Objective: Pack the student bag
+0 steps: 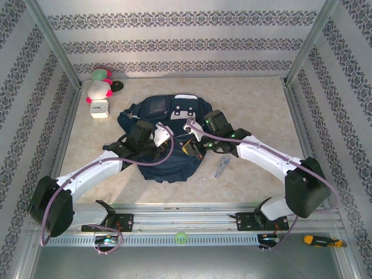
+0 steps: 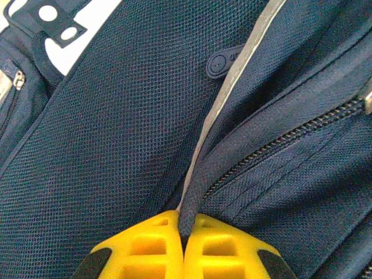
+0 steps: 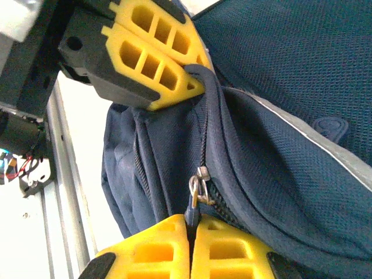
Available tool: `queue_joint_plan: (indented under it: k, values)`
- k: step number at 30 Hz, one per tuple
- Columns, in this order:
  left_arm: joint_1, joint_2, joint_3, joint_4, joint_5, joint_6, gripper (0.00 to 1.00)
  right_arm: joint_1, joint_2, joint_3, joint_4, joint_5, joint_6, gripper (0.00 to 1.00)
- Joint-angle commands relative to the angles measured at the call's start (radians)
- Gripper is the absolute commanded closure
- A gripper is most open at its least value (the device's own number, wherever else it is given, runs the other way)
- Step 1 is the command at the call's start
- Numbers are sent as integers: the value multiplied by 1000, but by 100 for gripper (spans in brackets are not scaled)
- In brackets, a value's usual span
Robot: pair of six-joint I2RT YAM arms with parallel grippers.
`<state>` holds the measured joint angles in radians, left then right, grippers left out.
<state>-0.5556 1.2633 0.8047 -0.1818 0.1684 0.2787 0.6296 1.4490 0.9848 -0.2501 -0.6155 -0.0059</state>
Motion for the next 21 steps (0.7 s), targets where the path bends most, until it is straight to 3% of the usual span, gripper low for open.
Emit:
queue_joint_plan:
  k: [1, 4, 6, 9, 17, 21]
  values:
    - [-36, -1, 65, 203, 93, -67, 100, 71, 13, 33, 95, -53, 90, 100]
    - [-40, 4, 64, 206, 80, -68, 100, 76, 10, 25, 116, -43, 157, 99]
    - [-40, 1, 54, 213, 56, -58, 99, 69, -6, 10, 120, -35, 210, 68]
    - [-36, -14, 16, 234, 44, -20, 97, 32, -46, -31, 135, -36, 333, 55]
    - [8, -49, -71, 289, 192, 107, 97, -135, -25, -72, 181, -94, 763, 48]
    - [47, -63, -105, 315, 264, 152, 97, -169, -10, -83, 222, -112, 840, 49]
